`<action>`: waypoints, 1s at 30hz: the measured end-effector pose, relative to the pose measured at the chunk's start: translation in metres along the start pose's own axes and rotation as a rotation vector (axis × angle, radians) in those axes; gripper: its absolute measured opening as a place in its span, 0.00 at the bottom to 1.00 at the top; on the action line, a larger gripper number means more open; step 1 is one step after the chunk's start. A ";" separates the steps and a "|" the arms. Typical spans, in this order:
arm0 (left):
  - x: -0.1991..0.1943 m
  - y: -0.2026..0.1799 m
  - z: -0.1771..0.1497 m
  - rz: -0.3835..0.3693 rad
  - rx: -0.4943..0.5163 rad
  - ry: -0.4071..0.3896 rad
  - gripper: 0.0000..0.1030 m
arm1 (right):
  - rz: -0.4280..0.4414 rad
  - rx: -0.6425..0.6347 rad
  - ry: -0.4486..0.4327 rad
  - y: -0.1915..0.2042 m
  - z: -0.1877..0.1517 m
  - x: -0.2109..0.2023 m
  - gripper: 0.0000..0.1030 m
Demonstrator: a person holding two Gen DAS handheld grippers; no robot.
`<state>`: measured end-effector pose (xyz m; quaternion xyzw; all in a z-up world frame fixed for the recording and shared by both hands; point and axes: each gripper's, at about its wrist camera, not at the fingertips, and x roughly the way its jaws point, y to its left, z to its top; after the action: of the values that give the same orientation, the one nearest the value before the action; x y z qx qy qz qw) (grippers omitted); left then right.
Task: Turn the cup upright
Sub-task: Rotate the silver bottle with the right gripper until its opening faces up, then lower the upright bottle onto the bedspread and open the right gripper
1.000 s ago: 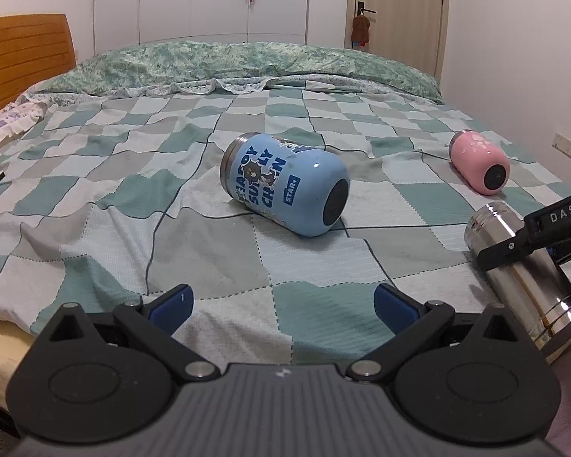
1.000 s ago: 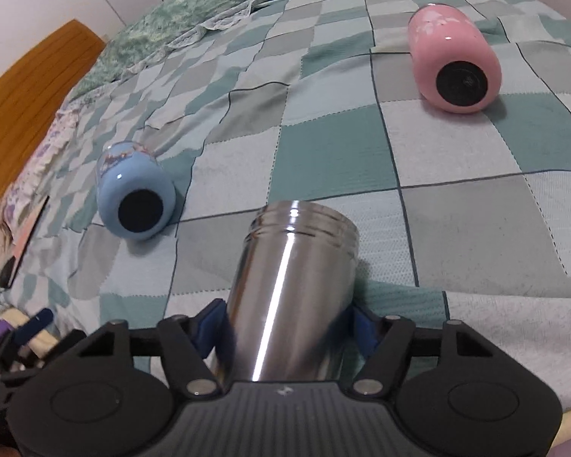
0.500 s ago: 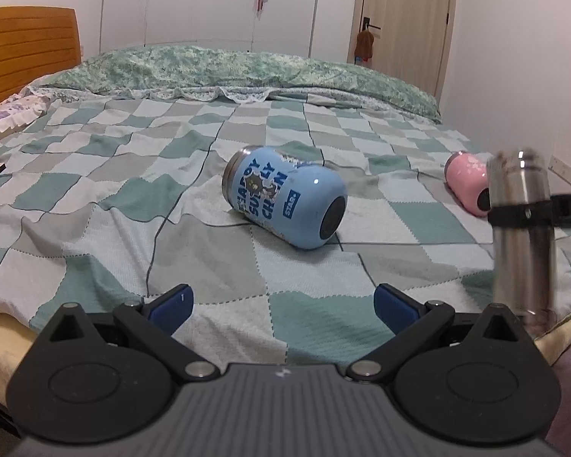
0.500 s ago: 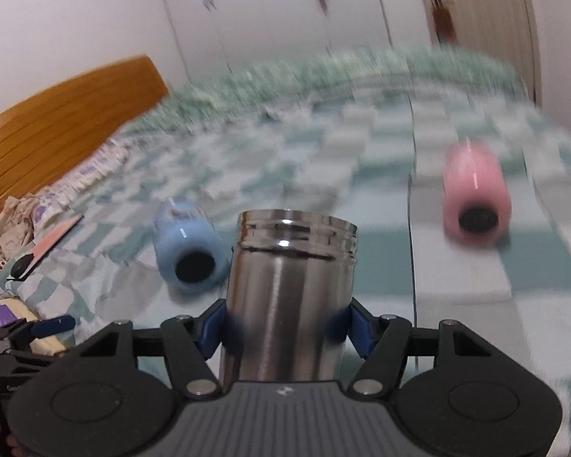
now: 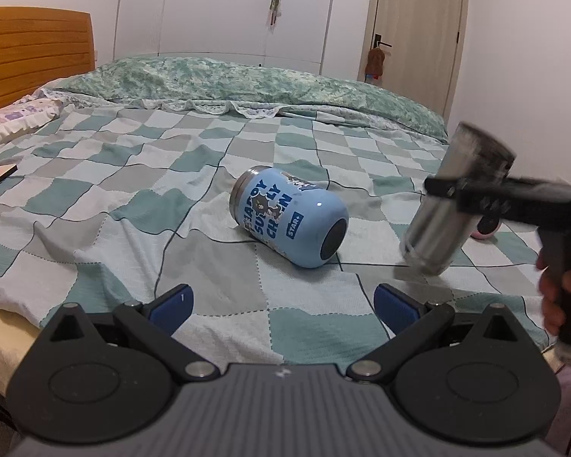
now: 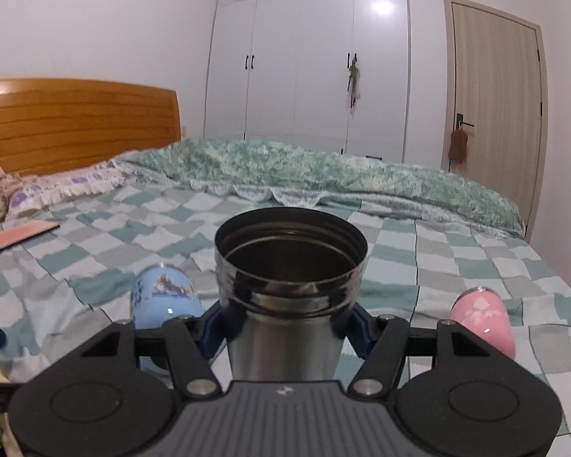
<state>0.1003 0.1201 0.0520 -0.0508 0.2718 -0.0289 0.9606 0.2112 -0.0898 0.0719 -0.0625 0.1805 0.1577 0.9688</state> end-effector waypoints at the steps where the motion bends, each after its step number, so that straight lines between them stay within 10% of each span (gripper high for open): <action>1: 0.000 0.000 0.000 0.001 -0.002 0.001 1.00 | -0.004 -0.003 0.017 0.002 -0.006 0.004 0.61; 10: -0.004 -0.002 -0.003 0.018 0.003 -0.015 1.00 | -0.004 0.018 0.027 0.002 -0.018 0.011 0.61; 14: -0.012 -0.009 -0.003 0.013 0.008 -0.042 1.00 | 0.029 0.081 0.012 -0.012 -0.019 -0.007 0.97; 30: -0.053 -0.060 -0.054 0.038 0.023 -0.355 1.00 | -0.062 -0.038 -0.274 -0.039 -0.107 -0.171 1.00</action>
<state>0.0257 0.0602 0.0408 -0.0388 0.0984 -0.0045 0.9944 0.0373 -0.1943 0.0388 -0.0640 0.0415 0.1384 0.9874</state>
